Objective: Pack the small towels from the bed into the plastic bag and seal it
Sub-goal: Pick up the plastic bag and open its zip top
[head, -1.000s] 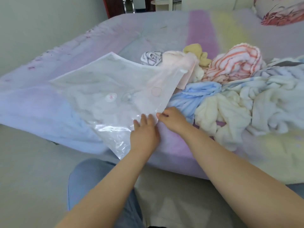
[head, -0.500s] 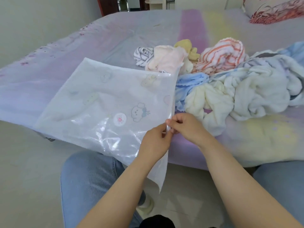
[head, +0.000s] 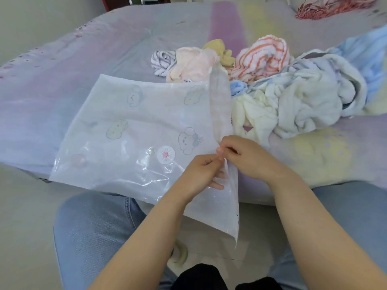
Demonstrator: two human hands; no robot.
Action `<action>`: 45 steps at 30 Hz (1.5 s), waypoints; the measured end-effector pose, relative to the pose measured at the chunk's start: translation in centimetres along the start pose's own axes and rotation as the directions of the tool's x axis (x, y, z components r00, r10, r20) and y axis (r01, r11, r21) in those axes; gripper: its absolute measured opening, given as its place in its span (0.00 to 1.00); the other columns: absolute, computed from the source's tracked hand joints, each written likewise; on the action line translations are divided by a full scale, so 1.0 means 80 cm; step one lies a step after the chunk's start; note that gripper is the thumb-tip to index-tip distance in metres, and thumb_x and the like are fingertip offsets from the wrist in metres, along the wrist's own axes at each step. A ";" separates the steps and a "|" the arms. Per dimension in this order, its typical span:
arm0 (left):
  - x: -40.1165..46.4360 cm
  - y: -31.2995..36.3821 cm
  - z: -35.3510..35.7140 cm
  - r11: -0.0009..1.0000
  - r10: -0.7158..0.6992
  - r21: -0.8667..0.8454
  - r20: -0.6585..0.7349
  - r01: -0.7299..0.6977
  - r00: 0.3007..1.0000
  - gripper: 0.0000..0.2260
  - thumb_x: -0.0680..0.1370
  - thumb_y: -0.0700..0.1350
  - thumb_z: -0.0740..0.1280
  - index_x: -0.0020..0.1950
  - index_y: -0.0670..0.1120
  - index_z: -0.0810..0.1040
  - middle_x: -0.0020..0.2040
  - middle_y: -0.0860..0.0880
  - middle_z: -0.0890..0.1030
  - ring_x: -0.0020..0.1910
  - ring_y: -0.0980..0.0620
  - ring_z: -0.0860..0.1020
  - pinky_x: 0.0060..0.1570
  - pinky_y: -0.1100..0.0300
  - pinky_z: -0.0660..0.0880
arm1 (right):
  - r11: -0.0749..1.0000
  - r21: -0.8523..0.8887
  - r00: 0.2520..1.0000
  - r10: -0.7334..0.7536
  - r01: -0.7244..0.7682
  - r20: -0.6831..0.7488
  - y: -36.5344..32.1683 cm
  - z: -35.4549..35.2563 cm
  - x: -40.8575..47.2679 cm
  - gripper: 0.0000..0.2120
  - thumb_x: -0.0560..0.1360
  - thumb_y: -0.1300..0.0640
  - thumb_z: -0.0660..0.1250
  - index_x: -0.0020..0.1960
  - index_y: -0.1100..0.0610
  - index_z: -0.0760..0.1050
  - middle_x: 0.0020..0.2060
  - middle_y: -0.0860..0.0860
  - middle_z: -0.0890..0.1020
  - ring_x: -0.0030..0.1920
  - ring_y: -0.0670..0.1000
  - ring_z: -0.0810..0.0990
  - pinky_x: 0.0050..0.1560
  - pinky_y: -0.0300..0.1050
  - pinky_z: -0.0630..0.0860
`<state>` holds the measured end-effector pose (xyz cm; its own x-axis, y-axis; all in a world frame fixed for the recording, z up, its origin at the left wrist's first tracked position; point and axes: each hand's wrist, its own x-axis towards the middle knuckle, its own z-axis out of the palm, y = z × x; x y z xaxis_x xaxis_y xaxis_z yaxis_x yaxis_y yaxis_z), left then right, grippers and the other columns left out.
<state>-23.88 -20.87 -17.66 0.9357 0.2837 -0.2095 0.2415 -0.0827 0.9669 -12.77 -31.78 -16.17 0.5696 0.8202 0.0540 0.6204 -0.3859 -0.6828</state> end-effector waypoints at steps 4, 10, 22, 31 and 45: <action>0.003 0.004 -0.014 0.805 0.233 0.576 -0.082 -0.145 0.969 0.15 0.80 0.47 0.57 0.34 0.44 0.71 0.30 0.49 0.76 0.32 0.49 0.76 0.34 0.53 0.72 | 0.999 0.041 1.000 0.002 -0.002 0.009 0.001 0.012 0.004 0.18 0.80 0.53 0.58 0.33 0.52 0.61 0.29 0.45 0.66 0.30 0.44 0.64 0.35 0.43 0.62; 0.003 -0.048 -0.090 0.775 0.280 0.616 -0.535 0.141 0.797 0.14 0.77 0.42 0.57 0.30 0.46 0.62 0.28 0.49 0.67 0.30 0.48 0.65 0.28 0.56 0.60 | 0.949 -0.170 0.950 0.229 -0.266 -0.211 0.053 0.010 -0.013 0.12 0.77 0.54 0.57 0.36 0.56 0.64 0.35 0.53 0.79 0.38 0.56 0.77 0.39 0.52 0.72; -0.028 -0.044 -0.009 0.700 0.192 0.714 -0.231 0.032 0.954 0.33 0.75 0.40 0.58 0.76 0.61 0.51 0.36 0.49 0.76 0.37 0.47 0.77 0.38 0.53 0.74 | 0.991 0.042 0.941 0.132 -0.125 -0.312 0.032 -0.015 0.009 0.17 0.78 0.62 0.55 0.57 0.48 0.78 0.57 0.50 0.81 0.58 0.51 0.78 0.59 0.47 0.73; -0.029 -0.018 0.080 0.958 -0.111 0.272 0.047 0.094 0.993 0.22 0.76 0.38 0.56 0.69 0.50 0.70 0.28 0.53 0.78 0.25 0.56 0.73 0.28 0.66 0.70 | 0.935 -0.214 0.945 0.235 -0.284 -0.226 0.064 -0.086 -0.017 0.16 0.80 0.60 0.56 0.61 0.49 0.77 0.61 0.49 0.79 0.63 0.53 0.75 0.56 0.45 0.70; -0.101 0.053 -0.030 0.430 0.024 0.902 0.016 -0.025 1.000 0.12 0.77 0.52 0.66 0.60 0.54 0.76 0.57 0.54 0.80 0.56 0.53 0.77 0.52 0.61 0.70 | 0.972 -0.031 0.970 0.234 -0.232 0.070 0.003 -0.071 0.013 0.15 0.78 0.62 0.58 0.59 0.51 0.77 0.45 0.51 0.77 0.40 0.50 0.77 0.31 0.39 0.73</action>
<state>-31.07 -21.21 -11.55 0.9452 0.2667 -0.1882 0.3128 -0.9046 0.2894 -9.00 -33.44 -12.15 0.6600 0.7345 -0.1581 0.4873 -0.5787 -0.6539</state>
